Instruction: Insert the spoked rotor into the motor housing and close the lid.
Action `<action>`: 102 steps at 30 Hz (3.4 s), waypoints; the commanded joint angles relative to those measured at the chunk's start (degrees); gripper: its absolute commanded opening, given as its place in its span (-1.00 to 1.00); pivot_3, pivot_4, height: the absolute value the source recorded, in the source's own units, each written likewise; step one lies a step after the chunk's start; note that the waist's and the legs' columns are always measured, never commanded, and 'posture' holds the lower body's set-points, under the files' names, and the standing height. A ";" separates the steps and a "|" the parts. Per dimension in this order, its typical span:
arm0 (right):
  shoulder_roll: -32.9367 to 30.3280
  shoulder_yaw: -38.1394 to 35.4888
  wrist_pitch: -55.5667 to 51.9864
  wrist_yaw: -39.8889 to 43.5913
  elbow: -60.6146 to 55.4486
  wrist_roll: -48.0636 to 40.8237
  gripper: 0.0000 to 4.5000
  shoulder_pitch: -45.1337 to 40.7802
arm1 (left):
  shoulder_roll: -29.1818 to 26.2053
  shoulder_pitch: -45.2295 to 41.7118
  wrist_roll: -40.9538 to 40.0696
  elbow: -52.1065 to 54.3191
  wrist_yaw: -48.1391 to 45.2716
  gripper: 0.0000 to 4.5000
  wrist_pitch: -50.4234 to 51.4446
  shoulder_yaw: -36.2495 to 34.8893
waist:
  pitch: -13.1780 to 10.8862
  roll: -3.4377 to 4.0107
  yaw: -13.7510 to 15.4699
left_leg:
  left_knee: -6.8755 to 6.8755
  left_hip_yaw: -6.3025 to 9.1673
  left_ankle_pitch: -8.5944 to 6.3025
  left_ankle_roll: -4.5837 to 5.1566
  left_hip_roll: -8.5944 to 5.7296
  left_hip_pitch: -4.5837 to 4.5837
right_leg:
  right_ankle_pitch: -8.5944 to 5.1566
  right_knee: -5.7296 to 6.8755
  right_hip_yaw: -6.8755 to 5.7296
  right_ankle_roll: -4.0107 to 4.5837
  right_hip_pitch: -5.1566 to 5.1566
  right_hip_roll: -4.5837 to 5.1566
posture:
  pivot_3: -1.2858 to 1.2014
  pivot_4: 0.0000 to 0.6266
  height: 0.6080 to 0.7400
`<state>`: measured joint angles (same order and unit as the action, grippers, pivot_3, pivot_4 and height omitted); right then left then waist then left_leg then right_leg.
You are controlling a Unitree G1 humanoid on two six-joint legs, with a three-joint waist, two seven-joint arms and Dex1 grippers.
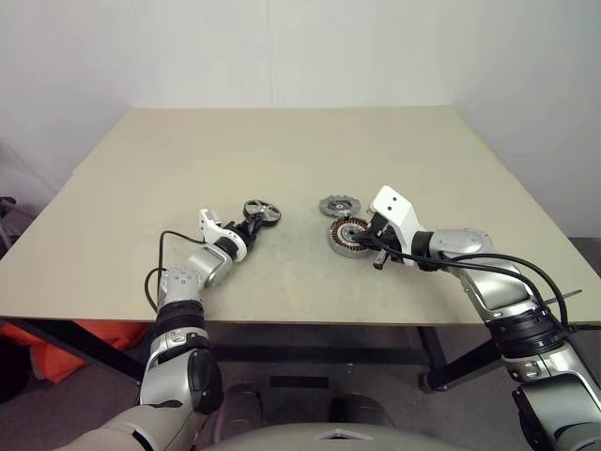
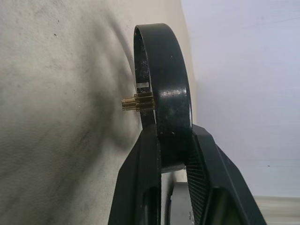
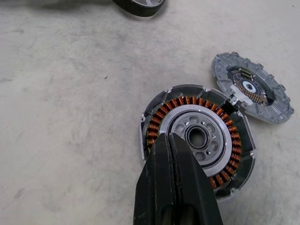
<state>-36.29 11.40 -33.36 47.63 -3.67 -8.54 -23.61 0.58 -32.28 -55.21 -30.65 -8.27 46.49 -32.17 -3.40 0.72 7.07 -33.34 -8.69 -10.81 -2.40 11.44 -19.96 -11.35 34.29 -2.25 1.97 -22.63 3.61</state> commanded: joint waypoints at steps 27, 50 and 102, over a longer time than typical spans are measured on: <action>-9.72 -12.04 -10.35 -6.53 -20.22 1.48 -1.00 16.23 | 4.62 -16.28 2.23 -15.71 -16.68 -0.83 13.54 12.30 | -0.21 -0.32 0.43 | 0.02 0.03 -0.22 0.41 -0.57 -0.86 | -0.05 -0.05 0.00 -0.34 -0.52 0.61 | 0.03 -1.00 1.00; -9.12 -13.56 -12.37 -10.25 -24.43 0.06 -1.00 19.20 | 5.70 -24.13 13.11 -32.14 -25.29 -0.83 7.08 10.72 | -0.20 -0.31 1.65 | 0.02 0.07 -0.30 0.58 -0.63 -0.74 | 0.02 -0.12 -0.02 -0.35 -0.39 0.82 | 0.03 -1.00 1.00; 3.60 -6.57 -9.23 -15.01 -14.01 0.96 -1.00 4.58 | -2.80 -5.97 19.42 12.25 -20.11 -0.10 7.18 17.09 | -0.19 -0.29 0.18 | 0.06 0.01 -0.29 0.60 -0.63 -0.31 | 0.13 -0.06 -0.03 -0.12 -0.08 0.91 | 0.03 -1.00 1.00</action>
<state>-33.13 4.42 -43.94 33.39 -18.09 -8.24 -17.60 -1.11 -38.64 -37.30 -23.30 -28.27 57.11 -16.59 -3.59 0.43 7.25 -33.28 -8.66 -11.10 -1.80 10.81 -20.28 -11.25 34.22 -2.29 1.79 -22.71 4.52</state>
